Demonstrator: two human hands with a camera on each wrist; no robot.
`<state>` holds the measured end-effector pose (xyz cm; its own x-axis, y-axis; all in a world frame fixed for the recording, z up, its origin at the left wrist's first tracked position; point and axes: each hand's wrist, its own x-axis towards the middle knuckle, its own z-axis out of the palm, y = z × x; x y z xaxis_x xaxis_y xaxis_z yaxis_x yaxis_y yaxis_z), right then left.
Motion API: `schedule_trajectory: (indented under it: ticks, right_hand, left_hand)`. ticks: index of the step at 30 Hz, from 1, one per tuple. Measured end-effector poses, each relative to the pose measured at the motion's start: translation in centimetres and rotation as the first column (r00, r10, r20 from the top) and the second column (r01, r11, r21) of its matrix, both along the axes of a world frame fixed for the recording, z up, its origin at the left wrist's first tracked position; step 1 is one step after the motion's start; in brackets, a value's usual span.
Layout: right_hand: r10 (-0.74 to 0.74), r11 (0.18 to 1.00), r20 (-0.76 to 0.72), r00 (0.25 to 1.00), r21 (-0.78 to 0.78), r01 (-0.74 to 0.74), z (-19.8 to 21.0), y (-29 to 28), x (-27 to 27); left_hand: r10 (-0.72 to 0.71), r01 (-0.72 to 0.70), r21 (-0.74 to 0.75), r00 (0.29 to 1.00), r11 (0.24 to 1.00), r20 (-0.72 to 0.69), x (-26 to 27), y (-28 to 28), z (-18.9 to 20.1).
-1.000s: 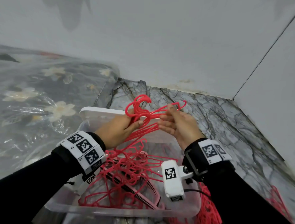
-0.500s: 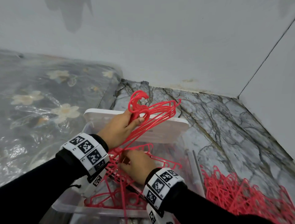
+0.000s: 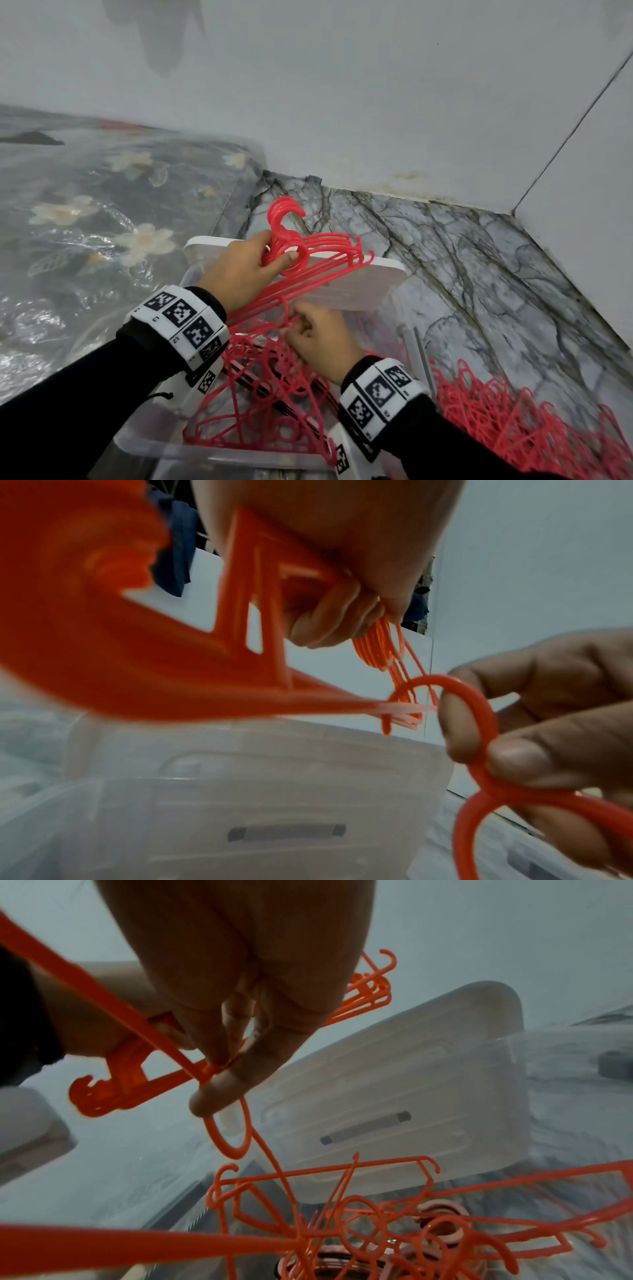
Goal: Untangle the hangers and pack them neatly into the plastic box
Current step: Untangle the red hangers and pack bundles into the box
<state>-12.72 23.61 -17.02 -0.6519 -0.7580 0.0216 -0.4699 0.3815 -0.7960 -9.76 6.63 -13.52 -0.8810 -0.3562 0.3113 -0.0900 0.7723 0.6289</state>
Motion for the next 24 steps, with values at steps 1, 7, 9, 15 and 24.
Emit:
schedule_trajectory:
  ticks: [1,7,9,15,24]
  right_hand:
    - [-0.02,1.0,0.048,0.999,-0.02,0.021,0.2,0.4,-0.2]
    - [-0.05,0.986,0.278,0.959,-0.138,0.091,1.7,1.5,-1.2]
    - [-0.042,0.985,0.289,0.956,-0.148,0.088,2.1,1.7,-1.3]
    - [-0.167,0.972,0.336,0.927,-0.1,0.211,2.4,2.4,-2.1]
    - [-0.079,0.851,0.581,0.81,-0.383,0.358,6.7,3.3,-4.1]
  left_hand:
    - [0.026,-0.026,-0.003,1.0,1.0,-0.002,0.1,-0.2,0.1]
    - [0.104,-0.103,-0.046,0.995,0.994,0.013,0.7,-0.5,0.4]
    - [0.127,-0.123,-0.138,0.992,0.983,0.018,0.8,-0.4,0.6]
    - [0.147,-0.147,-0.023,0.989,0.989,0.011,0.8,-1.0,0.8]
    - [0.075,-0.073,0.33,0.997,0.941,0.008,1.3,-2.1,1.1]
